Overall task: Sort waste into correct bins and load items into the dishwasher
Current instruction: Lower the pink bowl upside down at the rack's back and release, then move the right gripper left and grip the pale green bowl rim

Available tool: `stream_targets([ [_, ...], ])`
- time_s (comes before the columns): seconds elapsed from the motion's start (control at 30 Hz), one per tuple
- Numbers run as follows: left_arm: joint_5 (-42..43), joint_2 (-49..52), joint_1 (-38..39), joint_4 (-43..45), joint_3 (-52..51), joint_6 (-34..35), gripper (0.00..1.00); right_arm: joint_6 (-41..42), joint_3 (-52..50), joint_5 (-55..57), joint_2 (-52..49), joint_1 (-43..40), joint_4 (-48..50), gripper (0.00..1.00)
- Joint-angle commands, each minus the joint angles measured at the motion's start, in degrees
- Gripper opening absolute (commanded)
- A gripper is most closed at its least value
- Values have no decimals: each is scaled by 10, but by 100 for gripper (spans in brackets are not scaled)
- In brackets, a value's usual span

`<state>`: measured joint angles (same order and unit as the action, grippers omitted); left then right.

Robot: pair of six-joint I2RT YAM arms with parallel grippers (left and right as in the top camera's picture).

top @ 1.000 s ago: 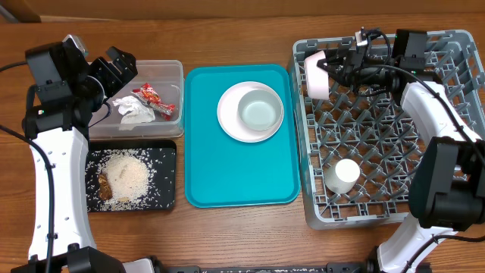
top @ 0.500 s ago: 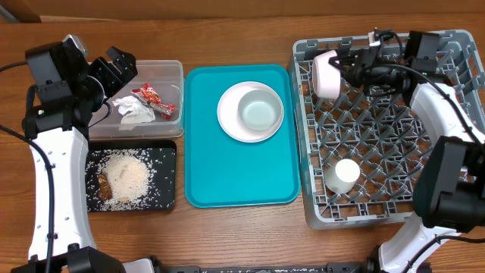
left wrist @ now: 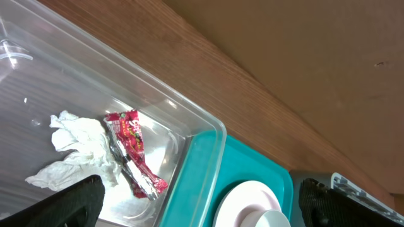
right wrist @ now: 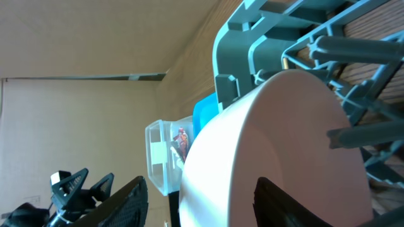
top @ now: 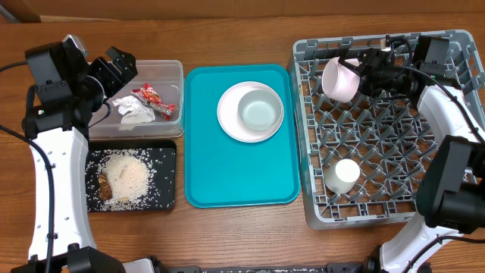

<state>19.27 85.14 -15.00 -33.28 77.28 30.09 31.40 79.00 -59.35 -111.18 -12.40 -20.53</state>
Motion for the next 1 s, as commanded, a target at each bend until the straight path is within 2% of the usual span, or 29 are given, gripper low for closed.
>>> stream_targets([
  [0.0, -4, 3, 1, 1, 6, 4, 100, -3, -6, 9, -2, -12, 5, 57],
  [0.63, -4, 3, 1, 1, 6, 4, 100, -1, -6, -1, -2, -116, 2, 60],
  [0.8, -4, 3, 1, 1, 6, 4, 100, -1, -6, -99, -2, -118, 21, 68],
  [0.97, -4, 3, 1, 1, 6, 4, 100, -1, -6, -209, -2, -107, 33, 69],
])
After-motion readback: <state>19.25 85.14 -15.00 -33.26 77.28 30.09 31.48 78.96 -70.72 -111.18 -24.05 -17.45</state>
